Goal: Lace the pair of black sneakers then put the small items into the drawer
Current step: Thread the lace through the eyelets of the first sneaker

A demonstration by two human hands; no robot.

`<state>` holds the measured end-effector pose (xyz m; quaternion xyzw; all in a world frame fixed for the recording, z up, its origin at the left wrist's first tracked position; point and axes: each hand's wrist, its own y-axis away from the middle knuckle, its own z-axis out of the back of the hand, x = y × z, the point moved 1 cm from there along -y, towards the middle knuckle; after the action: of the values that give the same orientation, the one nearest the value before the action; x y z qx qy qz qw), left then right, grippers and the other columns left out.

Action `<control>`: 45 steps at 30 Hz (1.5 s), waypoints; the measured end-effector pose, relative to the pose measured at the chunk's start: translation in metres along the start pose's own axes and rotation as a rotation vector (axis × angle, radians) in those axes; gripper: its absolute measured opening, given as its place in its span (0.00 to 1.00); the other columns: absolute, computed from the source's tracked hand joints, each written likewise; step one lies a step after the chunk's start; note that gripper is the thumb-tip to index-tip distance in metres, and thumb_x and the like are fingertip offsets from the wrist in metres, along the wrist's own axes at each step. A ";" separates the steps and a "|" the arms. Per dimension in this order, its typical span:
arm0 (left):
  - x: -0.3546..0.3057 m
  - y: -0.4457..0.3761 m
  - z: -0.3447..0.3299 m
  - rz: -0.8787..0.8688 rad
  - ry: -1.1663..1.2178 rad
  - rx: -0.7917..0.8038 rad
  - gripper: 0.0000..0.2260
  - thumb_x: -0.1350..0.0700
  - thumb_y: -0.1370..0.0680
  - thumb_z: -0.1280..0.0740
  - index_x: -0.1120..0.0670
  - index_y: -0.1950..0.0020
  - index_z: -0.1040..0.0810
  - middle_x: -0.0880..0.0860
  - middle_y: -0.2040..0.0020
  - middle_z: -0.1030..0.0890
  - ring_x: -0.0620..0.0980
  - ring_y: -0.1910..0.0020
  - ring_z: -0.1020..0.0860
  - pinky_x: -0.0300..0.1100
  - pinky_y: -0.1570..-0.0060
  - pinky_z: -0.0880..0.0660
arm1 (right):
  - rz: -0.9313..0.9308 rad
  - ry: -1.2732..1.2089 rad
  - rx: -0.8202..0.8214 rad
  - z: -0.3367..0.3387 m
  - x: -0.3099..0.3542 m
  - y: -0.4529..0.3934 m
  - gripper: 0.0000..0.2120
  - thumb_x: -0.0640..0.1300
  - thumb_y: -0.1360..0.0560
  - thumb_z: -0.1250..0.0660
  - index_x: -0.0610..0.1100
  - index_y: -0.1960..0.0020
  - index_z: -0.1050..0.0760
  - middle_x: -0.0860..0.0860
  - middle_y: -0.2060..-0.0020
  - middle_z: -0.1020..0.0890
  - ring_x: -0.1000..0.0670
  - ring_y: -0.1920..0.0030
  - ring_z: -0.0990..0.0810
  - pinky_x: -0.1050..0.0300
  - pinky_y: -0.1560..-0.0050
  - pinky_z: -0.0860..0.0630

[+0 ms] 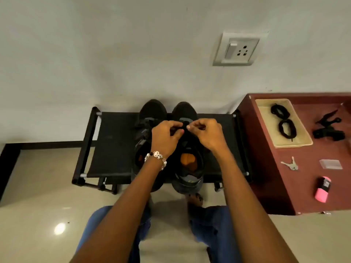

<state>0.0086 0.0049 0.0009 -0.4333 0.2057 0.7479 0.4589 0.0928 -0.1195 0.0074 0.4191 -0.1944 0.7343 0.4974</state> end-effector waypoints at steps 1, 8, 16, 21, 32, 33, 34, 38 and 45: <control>0.004 -0.005 -0.004 -0.005 0.013 0.012 0.10 0.60 0.26 0.28 0.58 0.45 0.18 0.54 0.48 0.17 0.48 0.50 0.19 0.40 0.46 0.23 | -0.005 0.018 0.049 -0.001 -0.002 -0.002 0.09 0.47 0.25 0.28 0.43 0.49 0.17 0.49 0.57 0.15 0.55 0.56 0.19 0.63 0.55 0.22; 0.011 -0.009 -0.009 0.004 -0.017 0.062 0.10 0.63 0.24 0.30 0.57 0.44 0.17 0.54 0.46 0.17 0.48 0.46 0.20 0.33 0.45 0.27 | 0.072 0.109 0.164 0.008 -0.005 0.007 0.13 0.50 0.29 0.24 0.46 0.47 0.16 0.54 0.57 0.16 0.58 0.55 0.19 0.70 0.55 0.25; 0.009 -0.007 -0.002 0.042 0.014 0.158 0.13 0.65 0.25 0.30 0.56 0.42 0.18 0.53 0.44 0.18 0.47 0.44 0.20 0.32 0.43 0.28 | 0.031 0.002 0.019 0.000 0.000 0.012 0.02 0.42 0.26 0.27 0.45 0.56 0.16 0.51 0.59 0.15 0.56 0.56 0.18 0.61 0.50 0.21; 0.009 -0.013 0.001 -0.113 -0.176 0.244 0.12 0.62 0.27 0.28 0.57 0.44 0.17 0.54 0.41 0.20 0.49 0.41 0.23 0.35 0.40 0.30 | 0.153 0.216 0.138 0.003 0.005 0.008 0.08 0.44 0.27 0.26 0.44 0.49 0.16 0.52 0.57 0.17 0.60 0.60 0.22 0.76 0.59 0.29; 0.005 -0.023 0.005 -0.116 -0.386 0.169 0.03 0.55 0.21 0.36 0.46 0.52 0.24 0.42 0.60 0.22 0.46 0.51 0.23 0.53 0.38 0.37 | -0.032 -0.046 0.270 0.013 -0.002 0.003 0.06 0.43 0.31 0.23 0.48 0.55 0.17 0.53 0.66 0.19 0.58 0.65 0.21 0.63 0.59 0.26; 0.005 -0.022 0.004 -0.118 -0.302 0.155 0.03 0.55 0.21 0.36 0.46 0.53 0.24 0.42 0.62 0.21 0.46 0.52 0.22 0.55 0.38 0.35 | -0.041 -0.069 0.268 0.014 -0.003 0.003 0.06 0.42 0.31 0.23 0.49 0.56 0.17 0.53 0.67 0.19 0.59 0.66 0.22 0.63 0.60 0.26; 0.005 -0.021 0.003 -0.124 -0.193 0.123 0.03 0.55 0.22 0.35 0.46 0.53 0.24 0.42 0.63 0.21 0.46 0.54 0.20 0.57 0.40 0.31 | -0.053 -0.094 0.257 0.013 -0.004 0.003 0.06 0.41 0.31 0.22 0.49 0.58 0.18 0.52 0.67 0.19 0.58 0.66 0.22 0.62 0.60 0.26; 0.006 -0.020 0.003 -0.107 -0.124 -0.113 0.05 0.54 0.25 0.29 0.49 0.50 0.19 0.45 0.53 0.20 0.50 0.50 0.22 0.56 0.46 0.26 | -0.171 -0.376 0.211 0.010 -0.008 0.005 0.03 0.35 0.31 0.25 0.41 0.60 0.17 0.48 0.66 0.16 0.51 0.60 0.17 0.56 0.51 0.20; -0.003 -0.001 0.001 0.050 -0.018 0.241 0.10 0.52 0.31 0.23 0.51 0.52 0.17 0.46 0.61 0.19 0.37 0.68 0.24 0.34 0.62 0.24 | -0.319 -0.630 0.180 0.010 -0.010 0.006 0.09 0.34 0.24 0.32 0.38 0.63 0.19 0.45 0.68 0.17 0.49 0.65 0.18 0.58 0.62 0.21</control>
<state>0.0093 0.0045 0.0035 -0.3630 0.3009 0.7328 0.4907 0.0937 -0.1347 0.0058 0.6920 -0.2048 0.4964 0.4825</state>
